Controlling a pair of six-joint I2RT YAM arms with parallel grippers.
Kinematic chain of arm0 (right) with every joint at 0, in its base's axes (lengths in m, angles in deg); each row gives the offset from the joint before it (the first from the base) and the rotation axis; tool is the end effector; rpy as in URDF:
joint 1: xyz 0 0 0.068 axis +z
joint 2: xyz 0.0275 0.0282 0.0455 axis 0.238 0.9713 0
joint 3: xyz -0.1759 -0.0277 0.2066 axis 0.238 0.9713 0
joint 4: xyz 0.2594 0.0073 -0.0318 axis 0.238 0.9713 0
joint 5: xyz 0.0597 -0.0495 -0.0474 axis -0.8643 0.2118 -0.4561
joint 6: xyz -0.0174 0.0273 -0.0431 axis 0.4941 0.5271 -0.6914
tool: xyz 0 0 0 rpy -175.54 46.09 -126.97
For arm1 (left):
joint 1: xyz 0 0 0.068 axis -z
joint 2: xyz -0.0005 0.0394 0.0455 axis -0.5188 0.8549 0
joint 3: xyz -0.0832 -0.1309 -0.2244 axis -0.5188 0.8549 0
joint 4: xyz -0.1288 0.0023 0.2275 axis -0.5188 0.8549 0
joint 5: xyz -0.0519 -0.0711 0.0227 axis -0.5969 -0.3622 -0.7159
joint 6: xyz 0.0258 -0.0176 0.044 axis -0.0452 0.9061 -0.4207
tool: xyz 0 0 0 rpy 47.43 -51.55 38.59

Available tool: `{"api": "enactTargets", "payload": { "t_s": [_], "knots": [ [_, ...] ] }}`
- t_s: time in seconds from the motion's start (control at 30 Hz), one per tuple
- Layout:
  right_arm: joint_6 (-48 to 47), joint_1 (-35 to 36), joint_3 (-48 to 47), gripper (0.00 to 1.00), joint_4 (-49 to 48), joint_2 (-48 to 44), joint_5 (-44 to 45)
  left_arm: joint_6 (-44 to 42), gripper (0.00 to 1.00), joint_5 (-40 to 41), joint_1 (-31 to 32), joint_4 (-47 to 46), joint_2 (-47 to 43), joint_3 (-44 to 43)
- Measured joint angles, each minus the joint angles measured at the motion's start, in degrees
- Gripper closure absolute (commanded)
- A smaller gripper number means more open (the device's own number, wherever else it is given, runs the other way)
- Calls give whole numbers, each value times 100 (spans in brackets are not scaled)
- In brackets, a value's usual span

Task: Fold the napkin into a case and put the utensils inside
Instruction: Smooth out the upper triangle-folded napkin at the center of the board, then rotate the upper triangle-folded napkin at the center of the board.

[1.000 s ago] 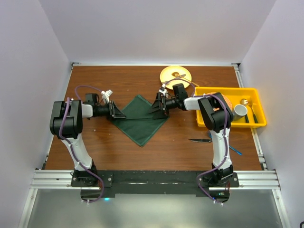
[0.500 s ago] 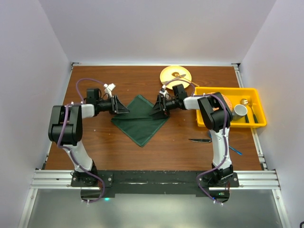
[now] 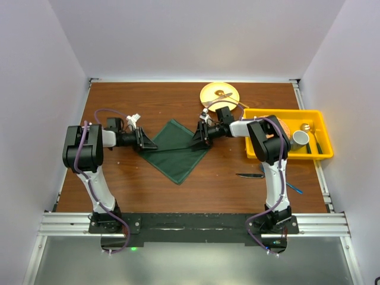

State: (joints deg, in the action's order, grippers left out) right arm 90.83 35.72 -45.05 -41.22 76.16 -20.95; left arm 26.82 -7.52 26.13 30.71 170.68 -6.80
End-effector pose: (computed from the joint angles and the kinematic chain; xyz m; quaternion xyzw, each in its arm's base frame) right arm 0.3916 0.1912 0.0928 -0.0602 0.8340 0.5483 0.0140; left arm 0.3374 -0.0007 0.0907 -0.0436 0.8421 -0.5099 0.1705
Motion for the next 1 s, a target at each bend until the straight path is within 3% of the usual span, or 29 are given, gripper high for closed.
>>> {"api": "enactTargets", "payload": {
  "t_s": [0.23,0.5,0.6,0.73,1.0],
  "knots": [
    [-129,177,612,51,83,-396,22,-391,66,-63,2,538,-20,-181],
    [-352,1215,1147,44,588,-1084,-118,-1781,61,-42,0,1980,-120,-1032],
    [-643,1263,671,44,1097,-1172,-273,-2135,60,-39,2,2310,-315,-1231],
    [-1126,817,-470,47,1565,-1178,-90,-2341,55,122,63,2492,-516,-1475],
    [-1829,339,-1292,53,1773,-737,1281,-2267,52,931,446,2380,-522,-2081]
  ]
}}
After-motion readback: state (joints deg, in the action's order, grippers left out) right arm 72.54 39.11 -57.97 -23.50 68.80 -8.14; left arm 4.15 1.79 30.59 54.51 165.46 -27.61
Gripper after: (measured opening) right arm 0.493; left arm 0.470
